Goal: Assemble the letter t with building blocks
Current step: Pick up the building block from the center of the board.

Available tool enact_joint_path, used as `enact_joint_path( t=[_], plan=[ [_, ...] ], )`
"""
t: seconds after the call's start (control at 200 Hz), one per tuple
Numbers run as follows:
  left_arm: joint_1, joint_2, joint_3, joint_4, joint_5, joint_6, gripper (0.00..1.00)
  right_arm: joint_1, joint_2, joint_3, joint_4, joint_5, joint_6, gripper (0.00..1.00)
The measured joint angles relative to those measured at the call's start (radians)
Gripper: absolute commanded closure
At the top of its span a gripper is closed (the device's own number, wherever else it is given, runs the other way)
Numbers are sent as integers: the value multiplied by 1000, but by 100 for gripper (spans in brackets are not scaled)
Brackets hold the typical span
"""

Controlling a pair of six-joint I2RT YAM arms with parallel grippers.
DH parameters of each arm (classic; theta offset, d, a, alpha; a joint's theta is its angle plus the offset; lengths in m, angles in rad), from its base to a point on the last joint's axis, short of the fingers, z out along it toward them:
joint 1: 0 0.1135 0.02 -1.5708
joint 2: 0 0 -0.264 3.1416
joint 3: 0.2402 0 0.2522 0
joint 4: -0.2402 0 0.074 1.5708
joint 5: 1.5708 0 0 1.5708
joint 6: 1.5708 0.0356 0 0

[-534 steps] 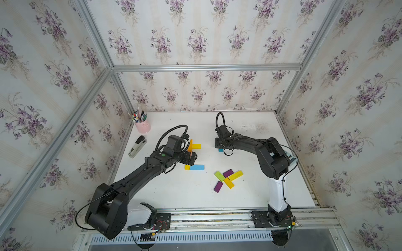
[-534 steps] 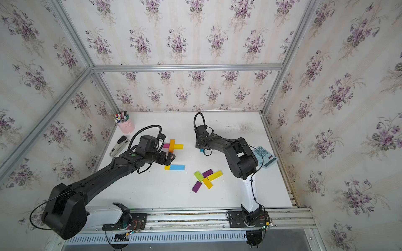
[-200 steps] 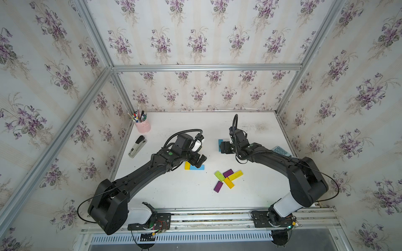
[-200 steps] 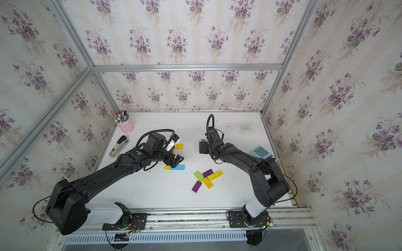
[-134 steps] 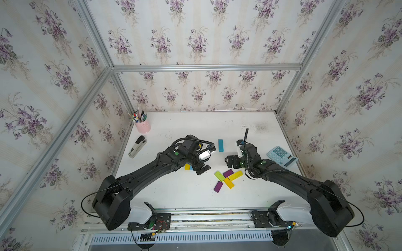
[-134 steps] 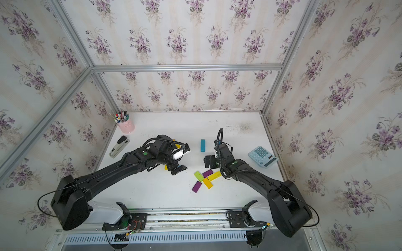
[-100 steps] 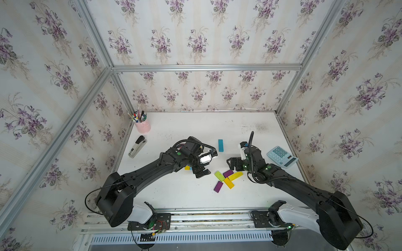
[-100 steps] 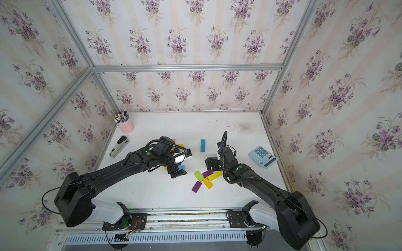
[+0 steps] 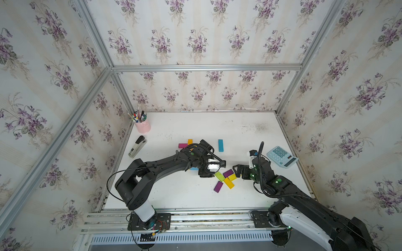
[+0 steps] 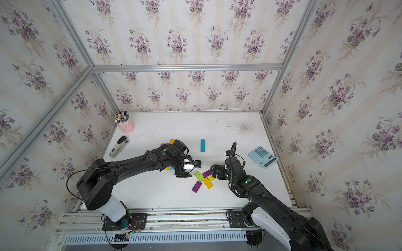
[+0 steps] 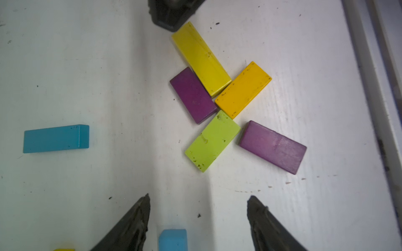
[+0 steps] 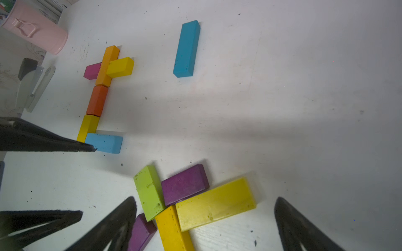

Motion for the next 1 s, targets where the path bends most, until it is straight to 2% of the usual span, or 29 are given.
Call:
enact_joint_path(
  t=[0.185,0.32,0.56,0.999],
  plan=[
    [-36,92,32,11,-65,136,27,0,-73,-36,-24,1,7,0],
    [-40,126,52,11,-77,188,27,0,-123,-55,-29,0,19,0],
    [-53,156,72,11,-75,218,27,0,-215,-97,-29,-40,31,0],
    [-72,209,99,5,-55,220,32,0,-213,-100,-29,-41,44,0]
  ],
)
